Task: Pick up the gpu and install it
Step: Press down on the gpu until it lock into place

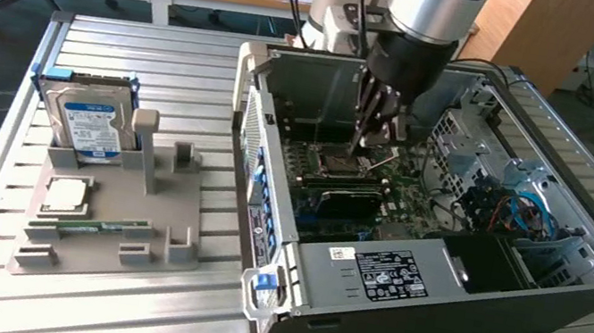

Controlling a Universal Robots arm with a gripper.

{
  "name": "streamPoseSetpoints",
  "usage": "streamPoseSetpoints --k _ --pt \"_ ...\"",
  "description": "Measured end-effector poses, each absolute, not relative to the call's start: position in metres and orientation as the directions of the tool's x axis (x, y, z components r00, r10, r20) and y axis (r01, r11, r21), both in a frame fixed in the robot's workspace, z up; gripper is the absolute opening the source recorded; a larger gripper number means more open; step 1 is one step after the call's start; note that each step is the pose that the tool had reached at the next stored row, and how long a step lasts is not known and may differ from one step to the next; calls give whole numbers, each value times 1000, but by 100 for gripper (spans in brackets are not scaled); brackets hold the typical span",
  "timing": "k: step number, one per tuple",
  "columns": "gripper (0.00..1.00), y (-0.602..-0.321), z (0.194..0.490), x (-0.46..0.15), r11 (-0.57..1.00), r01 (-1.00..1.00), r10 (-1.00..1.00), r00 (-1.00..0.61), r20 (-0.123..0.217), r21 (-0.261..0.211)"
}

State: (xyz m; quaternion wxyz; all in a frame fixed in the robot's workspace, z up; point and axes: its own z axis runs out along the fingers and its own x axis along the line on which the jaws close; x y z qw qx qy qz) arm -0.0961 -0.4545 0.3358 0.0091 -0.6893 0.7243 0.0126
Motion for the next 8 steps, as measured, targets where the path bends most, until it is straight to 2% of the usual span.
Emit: streamPoseSetpoints --k 8 --pt "11 -455 338 -96 49 -999 -998 -50 -31 6"
